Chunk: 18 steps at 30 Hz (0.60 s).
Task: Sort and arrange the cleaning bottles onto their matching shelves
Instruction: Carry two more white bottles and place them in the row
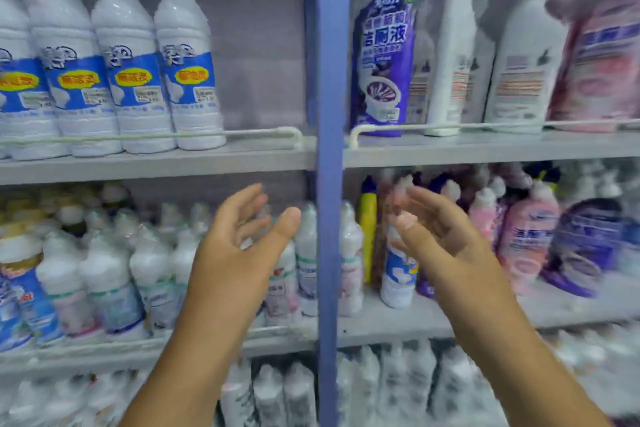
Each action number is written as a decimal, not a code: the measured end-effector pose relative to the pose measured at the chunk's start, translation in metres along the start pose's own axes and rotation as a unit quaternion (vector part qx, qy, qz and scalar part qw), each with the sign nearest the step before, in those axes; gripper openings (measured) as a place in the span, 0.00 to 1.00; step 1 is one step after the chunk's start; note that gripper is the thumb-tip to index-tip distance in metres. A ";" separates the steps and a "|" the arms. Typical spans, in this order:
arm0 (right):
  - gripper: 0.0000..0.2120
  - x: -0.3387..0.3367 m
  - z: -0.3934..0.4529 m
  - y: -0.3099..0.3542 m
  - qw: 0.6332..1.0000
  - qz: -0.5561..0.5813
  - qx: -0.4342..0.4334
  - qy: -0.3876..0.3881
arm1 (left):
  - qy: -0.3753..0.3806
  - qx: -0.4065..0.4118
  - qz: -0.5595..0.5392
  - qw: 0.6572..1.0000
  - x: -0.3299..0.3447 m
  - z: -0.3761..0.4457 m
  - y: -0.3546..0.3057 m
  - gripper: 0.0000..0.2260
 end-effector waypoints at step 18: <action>0.23 -0.407 0.010 -0.081 0.966 -0.116 0.157 -0.168 | 0.194 -0.134 0.057 0.970 0.310 -0.246 0.080 0.20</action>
Point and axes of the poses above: each hand's wrist, its own z-axis towards the middle knuckle, its own x-axis out of the palm, y = z × x, the point moved 10 cm from there along z, towards the middle knuckle, and after that the axes turned 15 degrees about -y, right-handed, at the moved point
